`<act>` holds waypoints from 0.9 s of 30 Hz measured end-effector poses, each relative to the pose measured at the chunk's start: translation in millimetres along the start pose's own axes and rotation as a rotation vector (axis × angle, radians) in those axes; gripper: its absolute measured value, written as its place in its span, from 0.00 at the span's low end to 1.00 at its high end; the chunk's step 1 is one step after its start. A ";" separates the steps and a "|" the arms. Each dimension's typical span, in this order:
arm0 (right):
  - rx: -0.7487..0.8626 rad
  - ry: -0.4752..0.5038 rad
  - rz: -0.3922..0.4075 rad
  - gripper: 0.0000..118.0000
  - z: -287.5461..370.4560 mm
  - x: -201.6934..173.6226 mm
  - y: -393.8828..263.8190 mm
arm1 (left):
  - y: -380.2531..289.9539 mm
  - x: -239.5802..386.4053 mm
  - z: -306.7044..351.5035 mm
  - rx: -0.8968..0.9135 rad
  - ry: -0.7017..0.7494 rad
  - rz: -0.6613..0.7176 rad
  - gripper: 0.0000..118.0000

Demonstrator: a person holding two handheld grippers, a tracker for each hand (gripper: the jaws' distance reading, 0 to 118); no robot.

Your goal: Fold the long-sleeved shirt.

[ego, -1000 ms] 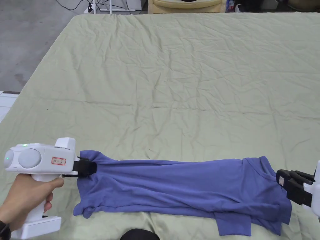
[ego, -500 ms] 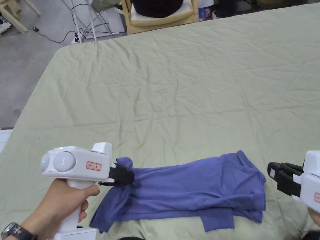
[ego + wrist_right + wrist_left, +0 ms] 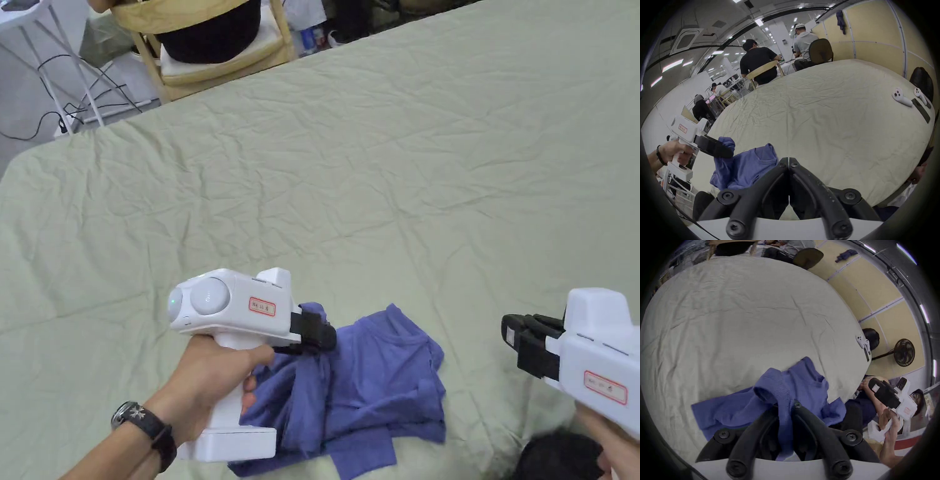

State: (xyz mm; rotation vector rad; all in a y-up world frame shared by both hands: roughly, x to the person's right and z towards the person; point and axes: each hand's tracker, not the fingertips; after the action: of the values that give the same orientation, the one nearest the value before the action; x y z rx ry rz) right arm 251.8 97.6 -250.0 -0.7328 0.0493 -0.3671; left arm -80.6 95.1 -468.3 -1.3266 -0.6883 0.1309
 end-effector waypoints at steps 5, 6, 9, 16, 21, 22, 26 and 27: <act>-0.004 -0.019 -0.021 0.00 -3.6 13.6 -1.1 | 20.1 32.7 -28.3 -0.025 -0.021 -0.040 0.04; -0.007 -0.024 -0.028 0.00 -4.4 15.5 -1.3 | 24.1 36.7 -34.3 -0.029 -0.023 -0.044 0.04; -0.011 -0.026 -0.040 0.00 -5.4 18.0 -2.2 | 31.4 45.5 -49.2 -0.034 -0.054 -0.018 0.04; -0.021 -0.020 -0.021 0.00 -5.7 13.8 -3.5 | 23.6 52.7 -76.6 -0.084 0.044 -0.038 0.18; -0.027 -0.027 -0.019 0.00 -4.2 14.6 -3.9 | 15.0 67.4 -78.8 -0.084 -0.012 -0.006 0.47; -0.026 -0.028 -0.020 0.00 -2.9 14.6 -3.9 | 13.4 73.0 -79.7 -0.082 -0.013 -0.021 0.47; -0.018 -0.032 -0.025 0.00 1.2 15.4 -3.0 | 10.9 90.5 -85.6 -0.087 0.001 -0.047 0.47; -0.017 -0.035 -0.024 0.00 2.3 15.3 -2.7 | 10.3 93.7 -86.0 -0.084 0.003 -0.046 0.47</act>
State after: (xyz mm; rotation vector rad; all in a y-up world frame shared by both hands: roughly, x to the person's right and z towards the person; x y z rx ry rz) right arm 265.6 91.9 -245.2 -0.7573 0.0108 -0.3772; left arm 42.5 68.7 -448.3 -1.3902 -0.7279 0.0628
